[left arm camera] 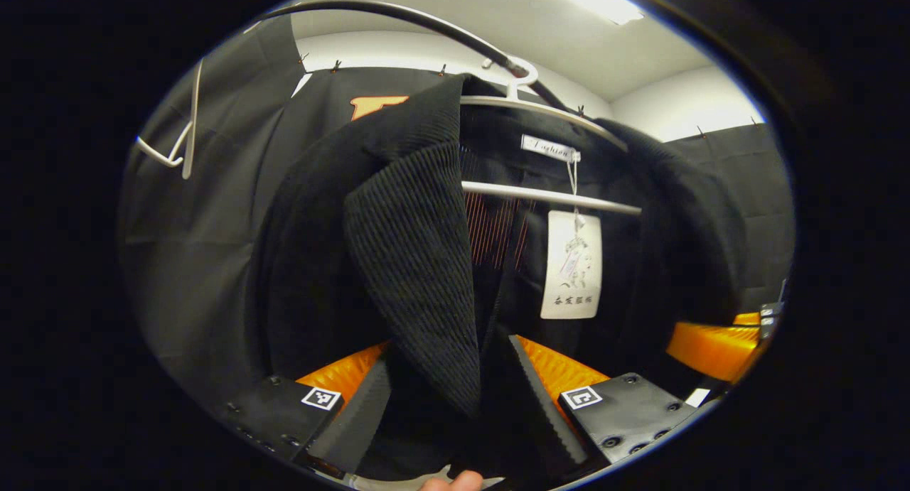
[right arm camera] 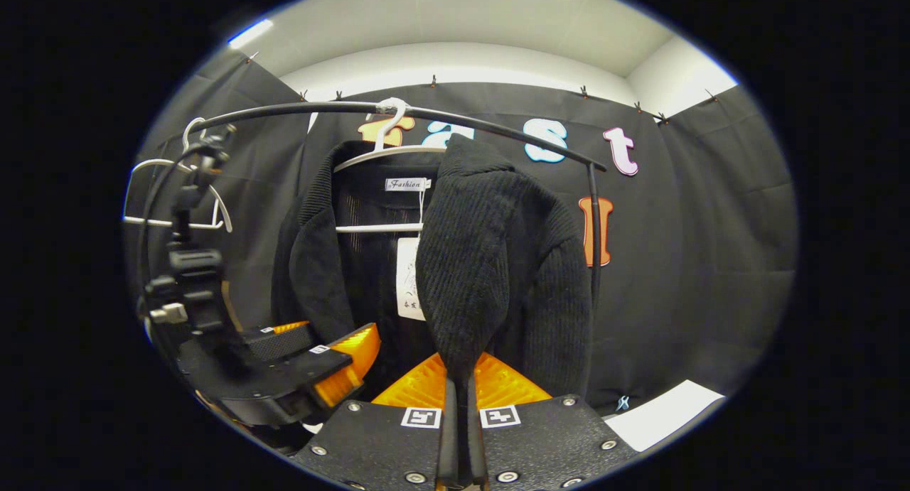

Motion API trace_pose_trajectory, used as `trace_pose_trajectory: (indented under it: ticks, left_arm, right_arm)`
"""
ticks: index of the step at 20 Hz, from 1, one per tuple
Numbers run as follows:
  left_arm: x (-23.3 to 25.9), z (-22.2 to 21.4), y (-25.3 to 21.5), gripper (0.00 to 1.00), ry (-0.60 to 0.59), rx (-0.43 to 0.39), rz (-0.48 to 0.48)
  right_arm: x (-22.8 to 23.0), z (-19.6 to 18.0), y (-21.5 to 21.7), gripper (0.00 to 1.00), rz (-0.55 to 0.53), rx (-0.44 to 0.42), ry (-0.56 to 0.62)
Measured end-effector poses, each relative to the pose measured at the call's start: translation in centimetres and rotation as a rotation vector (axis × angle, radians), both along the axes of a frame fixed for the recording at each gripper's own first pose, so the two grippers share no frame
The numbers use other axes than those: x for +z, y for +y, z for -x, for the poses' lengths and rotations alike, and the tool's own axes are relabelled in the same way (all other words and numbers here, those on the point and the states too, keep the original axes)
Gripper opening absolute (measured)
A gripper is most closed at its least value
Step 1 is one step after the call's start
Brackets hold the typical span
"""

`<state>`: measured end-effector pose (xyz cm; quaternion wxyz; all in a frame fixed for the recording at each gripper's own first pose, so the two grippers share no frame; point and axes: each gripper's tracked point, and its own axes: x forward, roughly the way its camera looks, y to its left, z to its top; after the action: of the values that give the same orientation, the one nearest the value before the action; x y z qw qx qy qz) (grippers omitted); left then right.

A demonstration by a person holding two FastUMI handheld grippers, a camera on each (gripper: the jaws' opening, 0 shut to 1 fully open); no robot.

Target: Grasp the clothes on the hanger with both hands and then place them into the laundry hamper below.

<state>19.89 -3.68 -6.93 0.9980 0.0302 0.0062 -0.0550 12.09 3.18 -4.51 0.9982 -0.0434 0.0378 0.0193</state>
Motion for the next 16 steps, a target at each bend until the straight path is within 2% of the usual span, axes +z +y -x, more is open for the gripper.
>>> trace_pose_trajectory:
  ticks: [1,2,3,4,8,11,14,15,16]
  left_arm:
    - [-0.1,-0.7,0.6,1.00,-0.013,0.038,-0.016]
    - [-0.3,-1.2,1.3,0.92,-0.017,0.088,-0.040]
    - [-0.7,-1.5,2.0,0.96,-0.012,0.127,-0.067]
    - [-0.8,-1.8,2.4,0.90,-0.014,0.150,-0.088]
    - [0.3,0.0,3.3,0.47,-0.054,0.168,-0.091]
    - [1.0,1.5,4.3,0.14,-0.038,0.199,-0.077]
    - [3.0,3.6,6.8,0.08,-0.061,0.251,-0.068]
    - [3.9,4.4,7.4,0.08,-0.078,0.248,-0.085]
    - [4.8,5.0,7.8,0.09,-0.094,0.241,-0.101]
  right_arm:
    - [0.1,0.2,-0.3,0.06,-0.002,-0.001,0.000]
    - [0.3,0.3,-0.4,0.06,-0.009,0.006,0.000]
    - [0.4,0.3,-0.4,0.06,-0.017,0.014,-0.003]
    - [0.5,0.4,-0.5,0.06,-0.019,0.021,-0.007]
    - [1.0,0.8,-0.8,0.06,-0.017,0.058,-0.024]
    - [1.1,0.9,-0.1,0.06,-0.045,0.115,-0.013]
    - [1.2,1.2,-0.1,0.06,-0.031,0.115,-0.027]
    - [1.3,1.3,-0.5,0.00,-0.022,0.088,-0.035]
    - [1.5,1.5,-0.9,0.04,-0.013,0.056,-0.043]
